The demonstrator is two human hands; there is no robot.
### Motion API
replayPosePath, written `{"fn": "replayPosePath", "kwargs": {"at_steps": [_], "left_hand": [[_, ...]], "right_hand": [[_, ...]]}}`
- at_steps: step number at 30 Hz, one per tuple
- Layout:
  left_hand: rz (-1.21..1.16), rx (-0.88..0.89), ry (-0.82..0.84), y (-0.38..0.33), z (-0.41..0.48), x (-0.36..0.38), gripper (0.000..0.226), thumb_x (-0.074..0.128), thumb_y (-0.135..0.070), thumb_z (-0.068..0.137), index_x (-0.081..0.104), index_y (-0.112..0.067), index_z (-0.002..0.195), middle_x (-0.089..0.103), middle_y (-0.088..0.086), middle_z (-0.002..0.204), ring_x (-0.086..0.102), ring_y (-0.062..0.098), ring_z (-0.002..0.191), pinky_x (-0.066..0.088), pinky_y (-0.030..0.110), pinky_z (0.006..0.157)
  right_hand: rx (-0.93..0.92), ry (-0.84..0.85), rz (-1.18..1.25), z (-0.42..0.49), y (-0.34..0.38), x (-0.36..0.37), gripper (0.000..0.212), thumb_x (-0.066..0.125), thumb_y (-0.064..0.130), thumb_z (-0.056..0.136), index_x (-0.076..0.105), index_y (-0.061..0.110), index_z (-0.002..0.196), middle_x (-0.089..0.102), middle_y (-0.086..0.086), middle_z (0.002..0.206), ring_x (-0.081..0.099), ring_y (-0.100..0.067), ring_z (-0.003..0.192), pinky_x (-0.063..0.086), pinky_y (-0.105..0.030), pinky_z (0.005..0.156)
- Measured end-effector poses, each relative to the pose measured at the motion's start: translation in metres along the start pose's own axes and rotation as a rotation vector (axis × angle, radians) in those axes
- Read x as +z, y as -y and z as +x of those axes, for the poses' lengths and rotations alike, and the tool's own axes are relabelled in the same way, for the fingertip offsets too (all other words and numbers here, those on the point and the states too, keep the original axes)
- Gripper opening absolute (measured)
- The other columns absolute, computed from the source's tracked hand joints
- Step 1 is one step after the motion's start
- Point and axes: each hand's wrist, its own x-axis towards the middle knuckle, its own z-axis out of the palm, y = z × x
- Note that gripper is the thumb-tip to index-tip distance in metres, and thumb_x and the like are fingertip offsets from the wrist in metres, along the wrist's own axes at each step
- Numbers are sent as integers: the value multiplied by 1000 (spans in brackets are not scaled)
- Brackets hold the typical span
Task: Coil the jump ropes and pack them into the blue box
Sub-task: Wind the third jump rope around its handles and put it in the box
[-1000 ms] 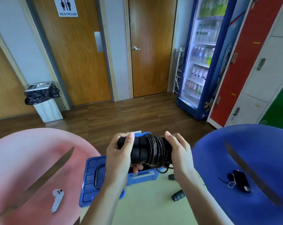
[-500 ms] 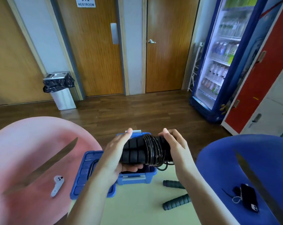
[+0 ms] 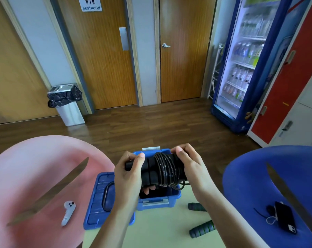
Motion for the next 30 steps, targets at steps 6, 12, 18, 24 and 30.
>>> {"fn": "replayPosePath", "kwargs": {"at_steps": [6, 12, 18, 24, 30], "left_hand": [[-97, -173, 48, 3, 21, -10, 28, 58, -21, 93, 45, -9, 72, 54, 20, 57, 51, 28, 32, 32, 21, 32], [-237, -285, -1, 25, 28, -13, 22, 55, -27, 95, 50, -7, 87, 63, 20, 68, 55, 30, 36, 37, 23, 33], [-426, -459, -36, 60, 34, 2, 47, 47, -42, 97, 54, -1, 118, 68, 28, 106, 69, 34, 72, 56, 31, 51], [-210, -469, -110, 93, 37, 6, 20, 49, -39, 97, 58, -22, 94, 68, -1, 96, 65, 16, 89, 49, 33, 69], [108, -461, 44, 115, 65, -18, 8, 56, -31, 95, 62, -26, 93, 66, -4, 99, 62, 20, 91, 50, 34, 73]], "right_hand": [[84, 89, -44, 20, -9, 5, 49, 30, 68, 89, 65, 35, 100, 68, -2, 104, 63, -18, 98, 47, -38, 93], [202, -7, 385, 46, -24, 8, 61, 27, 55, 96, 55, 8, 125, 63, -15, 114, 59, -25, 100, 47, -38, 85], [380, -24, 328, 31, -68, 31, 48, 61, 57, 77, 60, 18, 105, 66, -2, 97, 64, -17, 85, 49, -31, 78], [419, 81, 414, 48, -98, 50, 24, 71, 10, 82, 67, 4, 105, 73, -14, 102, 70, -25, 97, 56, -35, 87], [545, 135, 344, 89, -130, 38, 24, 66, -6, 82, 65, 0, 105, 73, -11, 93, 70, -18, 81, 60, -30, 74]]}}
